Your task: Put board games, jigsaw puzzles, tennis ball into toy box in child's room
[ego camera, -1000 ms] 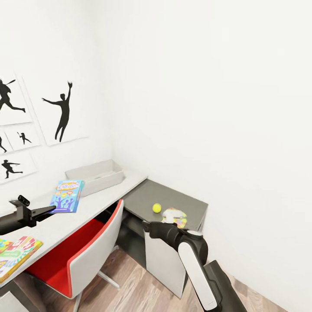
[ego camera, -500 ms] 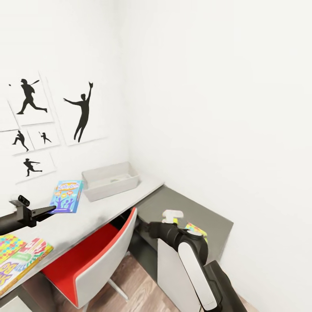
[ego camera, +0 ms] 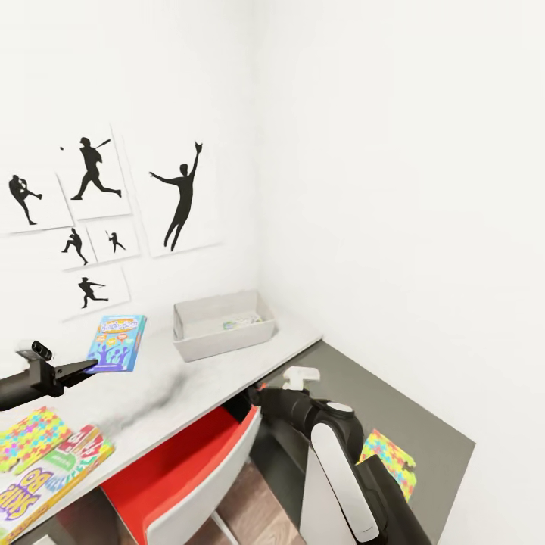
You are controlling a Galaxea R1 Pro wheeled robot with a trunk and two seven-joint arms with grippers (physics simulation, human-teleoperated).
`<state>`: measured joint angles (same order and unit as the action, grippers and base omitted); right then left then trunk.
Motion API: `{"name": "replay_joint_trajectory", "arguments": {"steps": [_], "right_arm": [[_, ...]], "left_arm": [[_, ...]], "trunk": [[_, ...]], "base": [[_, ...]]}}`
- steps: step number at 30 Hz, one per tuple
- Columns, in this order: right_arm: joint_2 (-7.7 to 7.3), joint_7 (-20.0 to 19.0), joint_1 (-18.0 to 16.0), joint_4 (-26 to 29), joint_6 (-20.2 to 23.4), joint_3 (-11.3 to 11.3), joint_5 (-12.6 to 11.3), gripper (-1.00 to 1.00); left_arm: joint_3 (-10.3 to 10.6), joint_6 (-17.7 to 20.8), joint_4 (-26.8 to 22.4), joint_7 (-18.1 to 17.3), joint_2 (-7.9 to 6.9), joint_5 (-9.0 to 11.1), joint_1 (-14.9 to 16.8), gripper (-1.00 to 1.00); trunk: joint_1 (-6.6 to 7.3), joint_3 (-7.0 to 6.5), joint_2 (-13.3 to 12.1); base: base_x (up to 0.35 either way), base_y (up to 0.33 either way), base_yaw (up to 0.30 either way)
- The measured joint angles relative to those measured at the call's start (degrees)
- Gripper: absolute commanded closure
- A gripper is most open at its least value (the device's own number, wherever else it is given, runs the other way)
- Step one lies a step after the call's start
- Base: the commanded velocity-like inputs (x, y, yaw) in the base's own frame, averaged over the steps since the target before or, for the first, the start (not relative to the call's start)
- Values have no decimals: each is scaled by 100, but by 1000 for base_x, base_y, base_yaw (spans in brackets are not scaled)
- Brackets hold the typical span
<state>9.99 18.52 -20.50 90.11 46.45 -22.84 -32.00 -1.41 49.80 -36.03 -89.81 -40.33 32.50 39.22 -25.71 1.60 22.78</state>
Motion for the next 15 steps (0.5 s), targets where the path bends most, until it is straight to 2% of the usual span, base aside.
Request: {"name": "replay_joint_trajectory", "arguments": {"steps": [5,15], "right_arm": [[0,-6,0,0,0,2,-1,-100],[0,-12,1,0,-14,-1,-1,-100]], "left_arm": [[0,0,0,0,0,2,0,100],[0,0,1,0,-5,5,0,100]], "trunk": [[0,0,0],[0,0,0]], "base": [[314,125,170],[329,14,15]]}}
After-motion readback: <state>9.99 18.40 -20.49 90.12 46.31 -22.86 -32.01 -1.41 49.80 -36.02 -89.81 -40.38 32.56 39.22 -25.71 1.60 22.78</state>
